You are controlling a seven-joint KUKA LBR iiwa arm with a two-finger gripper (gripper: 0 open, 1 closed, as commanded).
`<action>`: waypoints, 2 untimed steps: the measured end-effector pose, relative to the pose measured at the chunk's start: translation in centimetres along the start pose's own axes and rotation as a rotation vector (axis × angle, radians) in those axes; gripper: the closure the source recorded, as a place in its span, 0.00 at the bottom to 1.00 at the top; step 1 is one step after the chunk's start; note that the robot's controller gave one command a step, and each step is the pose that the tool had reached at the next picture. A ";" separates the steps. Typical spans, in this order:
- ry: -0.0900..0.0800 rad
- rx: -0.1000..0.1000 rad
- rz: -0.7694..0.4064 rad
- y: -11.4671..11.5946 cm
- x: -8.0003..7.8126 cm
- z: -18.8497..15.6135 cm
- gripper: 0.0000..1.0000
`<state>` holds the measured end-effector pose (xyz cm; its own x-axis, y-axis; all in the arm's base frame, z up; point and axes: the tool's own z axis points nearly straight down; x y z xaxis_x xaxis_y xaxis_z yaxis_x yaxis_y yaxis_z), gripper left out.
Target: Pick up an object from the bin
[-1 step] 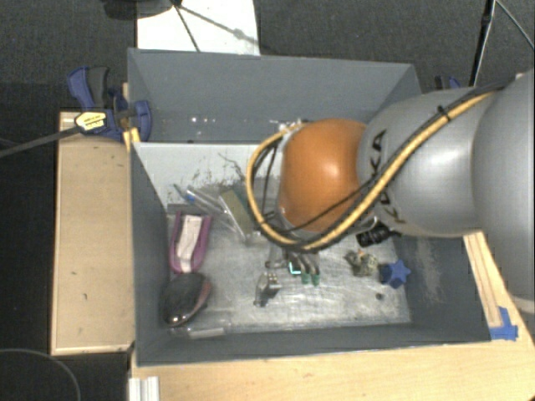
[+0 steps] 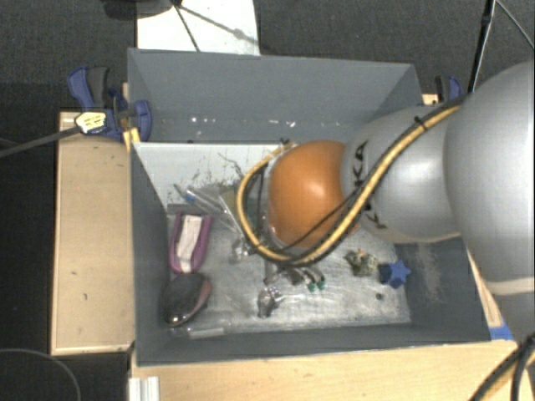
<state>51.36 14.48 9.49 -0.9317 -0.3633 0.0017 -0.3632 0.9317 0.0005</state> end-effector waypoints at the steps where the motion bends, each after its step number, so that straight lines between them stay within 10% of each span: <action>1: -0.005 0.002 -0.278 -8.2 -3.2 2.0 0.00; 2: -0.014 0.003 -0.244 -5.7 -4.8 -6.4 0.00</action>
Offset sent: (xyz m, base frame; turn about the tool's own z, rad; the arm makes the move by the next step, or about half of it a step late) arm 0.0580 -0.0625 -0.0219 -0.2822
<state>57.93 10.88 15.87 -0.8160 -0.5779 -0.0119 -0.5779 0.8161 -0.0037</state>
